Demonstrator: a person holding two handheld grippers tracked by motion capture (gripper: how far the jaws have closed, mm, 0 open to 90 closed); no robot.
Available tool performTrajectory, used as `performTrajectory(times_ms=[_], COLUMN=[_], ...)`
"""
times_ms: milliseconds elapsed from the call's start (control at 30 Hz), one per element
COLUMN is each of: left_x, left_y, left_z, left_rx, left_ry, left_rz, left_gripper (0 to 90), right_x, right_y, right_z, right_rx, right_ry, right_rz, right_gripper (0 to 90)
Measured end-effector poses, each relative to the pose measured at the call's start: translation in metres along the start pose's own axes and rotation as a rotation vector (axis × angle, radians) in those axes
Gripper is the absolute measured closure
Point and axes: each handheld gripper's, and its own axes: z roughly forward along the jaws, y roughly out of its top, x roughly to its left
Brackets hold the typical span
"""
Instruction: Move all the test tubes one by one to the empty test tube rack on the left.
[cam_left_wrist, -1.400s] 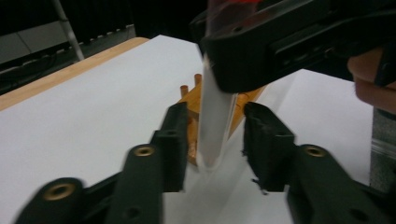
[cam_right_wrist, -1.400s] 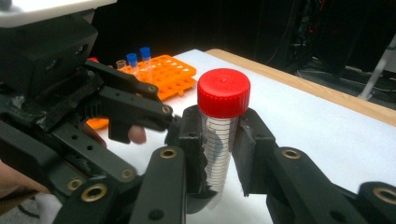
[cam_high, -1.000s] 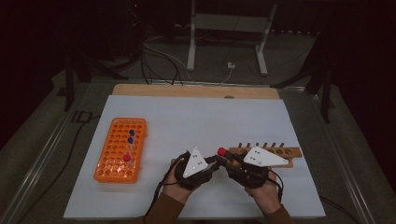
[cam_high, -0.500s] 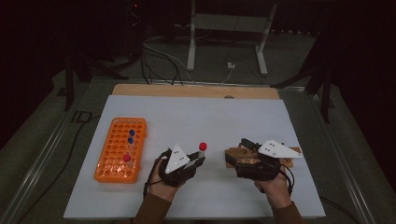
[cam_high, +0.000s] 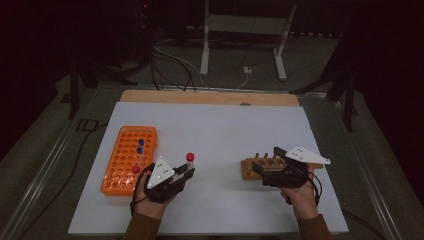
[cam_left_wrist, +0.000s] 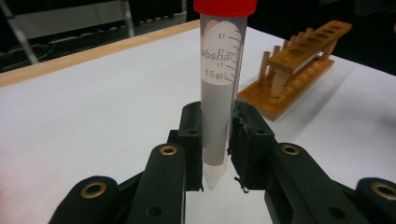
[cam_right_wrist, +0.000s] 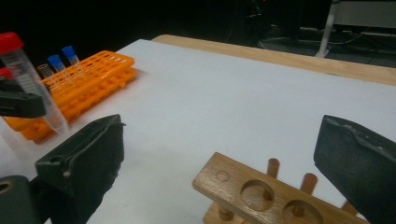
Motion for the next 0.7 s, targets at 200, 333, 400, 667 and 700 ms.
performTrajectory(times_ms=[200,333,400,667,700], left_x=[0.012,0.023,0.028,0.041,0.043], left_y=[-0.009,-0.017,-0.022,-0.036,-0.038], left_z=[-0.025,-0.039,-0.045,-0.069,-0.072], left_rx=[0.010,0.017,0.018,0.016,0.017], left_ry=[0.055,0.101,0.119,0.171,0.177], left_rz=[-0.011,-0.016,-0.029,-0.050,-0.055], left_gripper=[75.6,75.6,75.6,75.6,75.6], right_x=[-0.008,-0.013,-0.015,-0.017,-0.017], right_y=[-0.001,-0.002,-0.002,-0.001,-0.001], right_z=[-0.006,-0.010,-0.011,-0.013,-0.013], right_rx=[-0.014,-0.026,-0.031,-0.039,-0.038], right_ry=[-0.023,-0.037,-0.045,-0.058,-0.059], right_rz=[0.012,0.024,0.026,0.026,0.026], right_gripper=[0.5,0.5,0.5,0.5,0.5])
